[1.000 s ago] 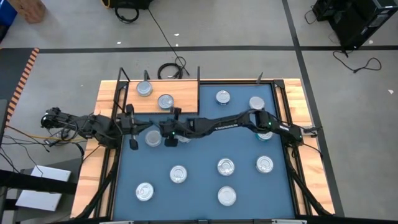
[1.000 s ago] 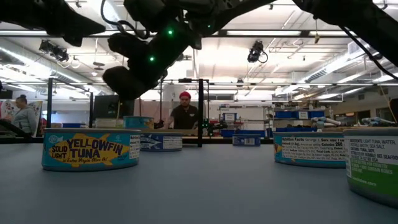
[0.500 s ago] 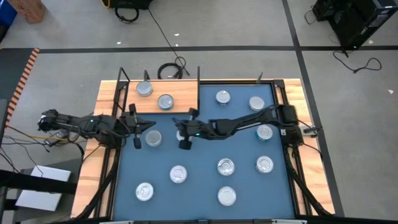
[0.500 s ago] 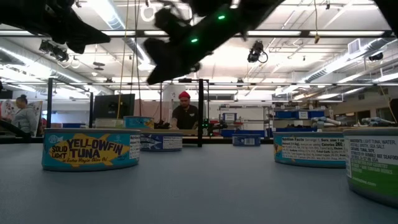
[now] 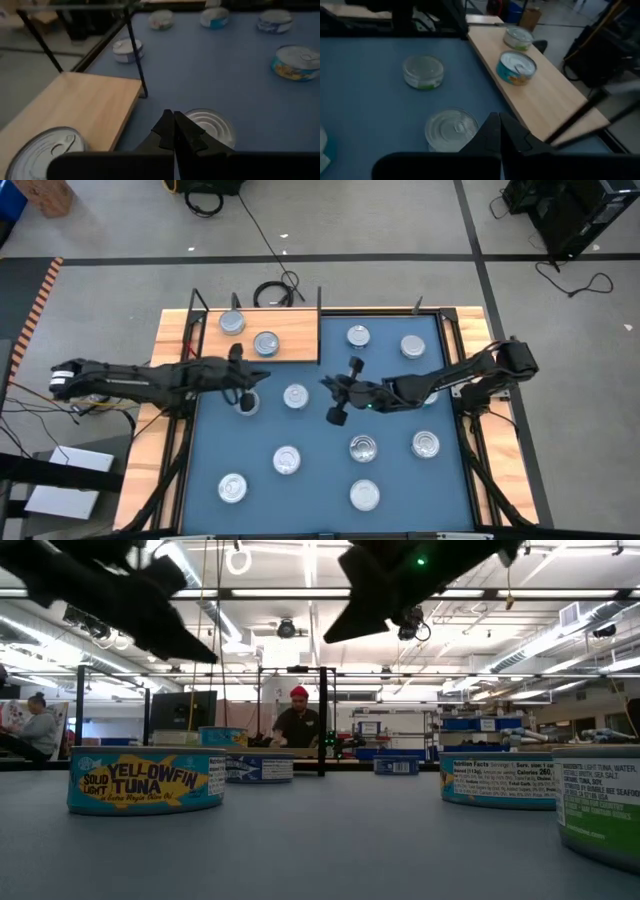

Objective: Stack canned seafood by type on shelf
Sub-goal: Put the yellow-blue tuna can on the shelf

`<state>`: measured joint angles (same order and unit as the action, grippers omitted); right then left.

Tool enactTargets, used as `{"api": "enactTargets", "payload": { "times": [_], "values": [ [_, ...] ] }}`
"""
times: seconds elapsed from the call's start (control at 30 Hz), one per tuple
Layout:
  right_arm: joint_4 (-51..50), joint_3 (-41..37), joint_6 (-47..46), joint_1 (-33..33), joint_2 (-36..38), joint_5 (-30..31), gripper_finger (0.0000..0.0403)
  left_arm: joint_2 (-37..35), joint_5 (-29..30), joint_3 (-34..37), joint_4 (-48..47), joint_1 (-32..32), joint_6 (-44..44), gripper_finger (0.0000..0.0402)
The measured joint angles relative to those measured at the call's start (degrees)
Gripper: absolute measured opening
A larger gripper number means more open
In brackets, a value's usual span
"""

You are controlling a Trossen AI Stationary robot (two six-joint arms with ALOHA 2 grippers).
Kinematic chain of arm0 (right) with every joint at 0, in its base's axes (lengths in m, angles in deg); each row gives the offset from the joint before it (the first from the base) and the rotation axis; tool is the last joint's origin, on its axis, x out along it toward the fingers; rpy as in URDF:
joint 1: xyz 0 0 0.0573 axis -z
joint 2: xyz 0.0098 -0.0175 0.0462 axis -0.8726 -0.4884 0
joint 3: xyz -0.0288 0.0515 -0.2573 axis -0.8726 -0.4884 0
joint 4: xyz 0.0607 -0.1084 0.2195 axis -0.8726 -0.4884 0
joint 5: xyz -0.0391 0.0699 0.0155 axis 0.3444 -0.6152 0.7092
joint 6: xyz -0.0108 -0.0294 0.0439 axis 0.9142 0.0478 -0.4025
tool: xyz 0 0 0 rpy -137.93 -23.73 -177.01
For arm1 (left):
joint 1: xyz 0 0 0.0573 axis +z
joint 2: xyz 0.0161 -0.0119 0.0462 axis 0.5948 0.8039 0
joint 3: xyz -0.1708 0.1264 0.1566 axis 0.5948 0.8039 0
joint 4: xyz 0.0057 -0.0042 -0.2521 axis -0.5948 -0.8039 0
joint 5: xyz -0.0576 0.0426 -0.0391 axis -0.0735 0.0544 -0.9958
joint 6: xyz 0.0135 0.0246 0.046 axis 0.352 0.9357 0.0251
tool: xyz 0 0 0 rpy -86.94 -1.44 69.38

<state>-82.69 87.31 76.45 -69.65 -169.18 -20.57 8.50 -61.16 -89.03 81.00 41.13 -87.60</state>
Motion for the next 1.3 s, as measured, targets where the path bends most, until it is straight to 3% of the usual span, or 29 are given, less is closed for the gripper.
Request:
{"api": "enactTargets", "payload": {
  "times": [0.13, 0.57, 1.3],
  "values": [
    [0.32, -1.35, -0.59, -0.19, 0.99, 1.01, 0.0000, 7.61, -6.15, -3.05, 0.07, 4.78, 1.25, 0.0000],
    [0.45, -1.43, 0.24, -0.36, 0.44, 1.37, 0.0000, 25.95, -7.63, -9.32, -0.37, 17.47, 6.79, 0.0000],
    [0.66, -1.41, 0.35, -0.43, 0.40, 1.36, 0.0000, 29.46, -6.51, -9.81, -0.41, 28.26, 11.01, 0.0000]
  ]
}}
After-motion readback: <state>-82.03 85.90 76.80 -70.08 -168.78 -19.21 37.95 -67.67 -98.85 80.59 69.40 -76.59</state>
